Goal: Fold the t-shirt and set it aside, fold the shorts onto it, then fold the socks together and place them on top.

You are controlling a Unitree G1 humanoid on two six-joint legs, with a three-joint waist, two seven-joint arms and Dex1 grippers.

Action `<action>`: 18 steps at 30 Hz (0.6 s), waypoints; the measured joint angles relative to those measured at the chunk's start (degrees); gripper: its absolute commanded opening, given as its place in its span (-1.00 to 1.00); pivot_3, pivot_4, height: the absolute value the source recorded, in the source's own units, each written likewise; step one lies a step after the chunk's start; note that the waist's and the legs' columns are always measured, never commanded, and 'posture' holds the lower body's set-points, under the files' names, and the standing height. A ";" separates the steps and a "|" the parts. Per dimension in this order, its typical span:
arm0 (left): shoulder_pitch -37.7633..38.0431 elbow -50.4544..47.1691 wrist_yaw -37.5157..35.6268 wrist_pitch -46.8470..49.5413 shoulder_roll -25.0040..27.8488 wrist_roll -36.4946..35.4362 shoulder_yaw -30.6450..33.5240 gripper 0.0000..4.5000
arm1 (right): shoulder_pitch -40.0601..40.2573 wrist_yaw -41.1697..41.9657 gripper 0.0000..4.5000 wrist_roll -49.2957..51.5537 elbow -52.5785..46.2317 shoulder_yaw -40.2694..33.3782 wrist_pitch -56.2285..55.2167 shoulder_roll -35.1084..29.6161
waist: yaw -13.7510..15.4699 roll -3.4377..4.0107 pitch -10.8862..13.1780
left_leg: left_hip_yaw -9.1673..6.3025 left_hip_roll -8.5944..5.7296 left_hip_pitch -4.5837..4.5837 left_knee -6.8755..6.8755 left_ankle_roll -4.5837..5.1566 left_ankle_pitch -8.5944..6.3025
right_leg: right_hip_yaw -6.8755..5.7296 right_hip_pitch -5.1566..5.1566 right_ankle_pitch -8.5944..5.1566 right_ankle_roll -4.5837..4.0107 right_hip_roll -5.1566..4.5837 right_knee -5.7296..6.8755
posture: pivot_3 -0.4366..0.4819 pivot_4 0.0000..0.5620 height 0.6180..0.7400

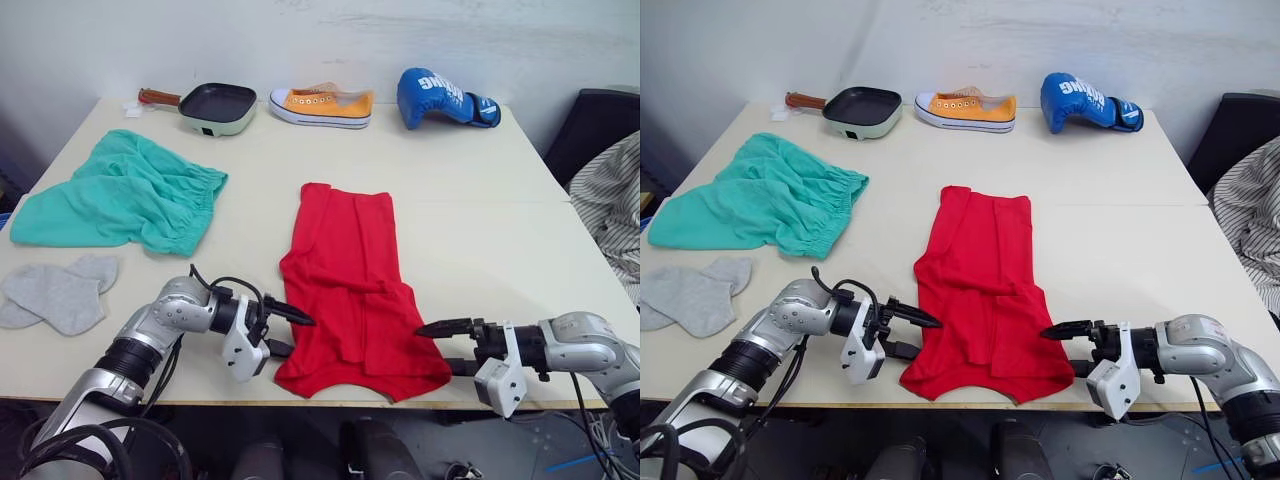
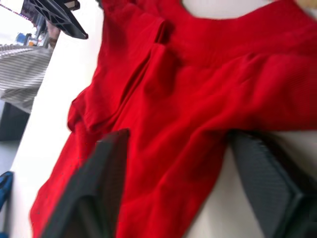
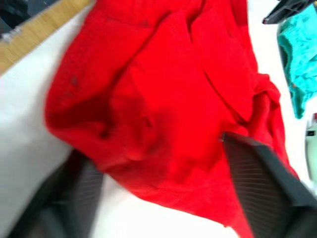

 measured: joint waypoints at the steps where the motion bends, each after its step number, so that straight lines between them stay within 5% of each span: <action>1: 1.25 -0.72 -0.79 3.98 -0.13 -2.12 -0.07 -0.13 | 0.68 0.09 -0.07 1.03 -1.08 0.61 2.39 -0.01 | -0.09 0.03 0.00 | 0.00 0.01 0.00 -0.03 -0.01 0.01 | 0.00 0.00 0.00 0.00 0.00 -0.02 | -0.05 -0.47 1.00; 7: 4.44 -5.01 -3.54 15.60 -0.84 -6.93 0.07 -0.99 | 5.05 3.98 -1.00 11.98 -11.93 4.05 18.97 -1.53 | 0.22 0.38 0.16 | -0.07 0.02 -0.15 0.01 0.00 0.00 | -0.03 -0.10 0.00 0.00 -0.01 -0.06 | -0.05 -0.47 1.00; 12: 11.08 -18.92 -8.41 38.76 4.74 -17.14 0.73 -1.00 | 10.10 12.61 -1.00 30.85 -27.93 3.11 42.09 -12.07 | -0.01 0.61 0.31 | -0.17 0.05 -0.52 -0.02 -0.01 -0.09 | -0.11 -0.44 -0.01 -0.01 -0.01 -0.17 | -0.05 -0.47 1.00; 18: 15.70 -39.35 -9.16 67.39 12.19 -34.23 7.44 -1.00 | 11.39 14.70 -1.00 51.78 -41.38 -6.42 66.14 -16.48 | 0.04 0.70 0.42 | -0.46 0.05 -1.08 0.12 -0.04 -0.08 | -0.29 -0.84 -0.02 -0.01 -0.01 -0.15 | -0.05 -0.47 1.00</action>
